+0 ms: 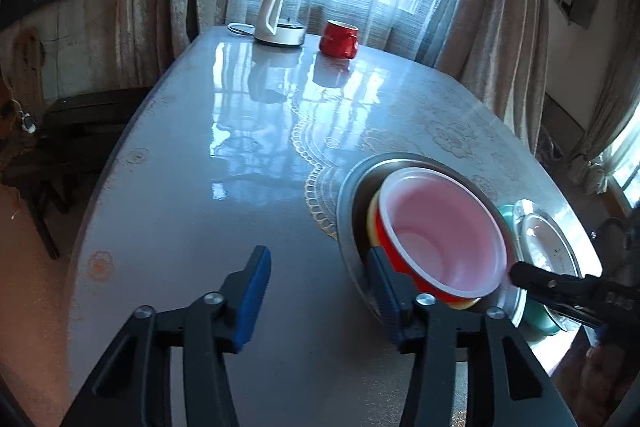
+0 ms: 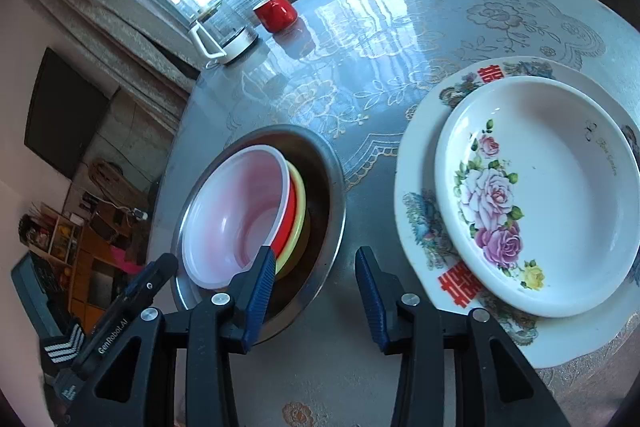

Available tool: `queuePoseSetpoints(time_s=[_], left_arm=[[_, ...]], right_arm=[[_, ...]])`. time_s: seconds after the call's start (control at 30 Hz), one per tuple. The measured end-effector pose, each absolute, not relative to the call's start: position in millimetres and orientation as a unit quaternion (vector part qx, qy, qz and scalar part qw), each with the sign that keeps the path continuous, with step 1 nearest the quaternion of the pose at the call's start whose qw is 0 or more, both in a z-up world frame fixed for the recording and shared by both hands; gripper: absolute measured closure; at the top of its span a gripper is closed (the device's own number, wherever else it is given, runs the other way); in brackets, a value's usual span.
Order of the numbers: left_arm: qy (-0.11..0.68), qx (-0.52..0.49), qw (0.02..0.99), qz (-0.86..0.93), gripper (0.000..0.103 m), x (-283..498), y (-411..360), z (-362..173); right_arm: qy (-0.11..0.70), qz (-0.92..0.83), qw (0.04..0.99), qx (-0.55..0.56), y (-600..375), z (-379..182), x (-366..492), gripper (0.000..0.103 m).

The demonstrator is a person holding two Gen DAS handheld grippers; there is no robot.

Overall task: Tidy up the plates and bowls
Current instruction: 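Close both tools on the steel bowl rim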

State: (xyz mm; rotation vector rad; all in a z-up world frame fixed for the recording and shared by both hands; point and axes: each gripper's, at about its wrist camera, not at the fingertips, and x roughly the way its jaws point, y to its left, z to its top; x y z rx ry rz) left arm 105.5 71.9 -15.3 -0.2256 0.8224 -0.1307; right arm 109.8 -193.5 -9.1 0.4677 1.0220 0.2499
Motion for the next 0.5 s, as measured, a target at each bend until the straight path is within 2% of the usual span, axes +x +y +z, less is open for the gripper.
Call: queuePoseSetpoints(time_s=[0.13,0.2,0.4,0.5], left_arm=[[0.419,-0.108,0.897,-0.091,0.064,109.7,68.2,-15.0],[0.435,-0.115,0.887,-0.105,0.065,112.8,68.1,-16.4],[0.459,-0.092,0.872,-0.14,0.08,119.8,60.3,-11.8],[0.466,-0.068,0.87,-0.145,0.08,121.4,55.0,-10.7]], right_arm=[[0.501,0.114,0.834,0.203,-185.7,-14.7,111.3,0.066],[0.505,0.113,0.832,0.199,-183.6,-17.1,112.1,0.068],[0.519,0.112,0.823,0.201,-180.3,-24.7,117.0,0.072],[0.52,0.115,0.824,0.195,-173.9,-26.9,121.7,0.078]])
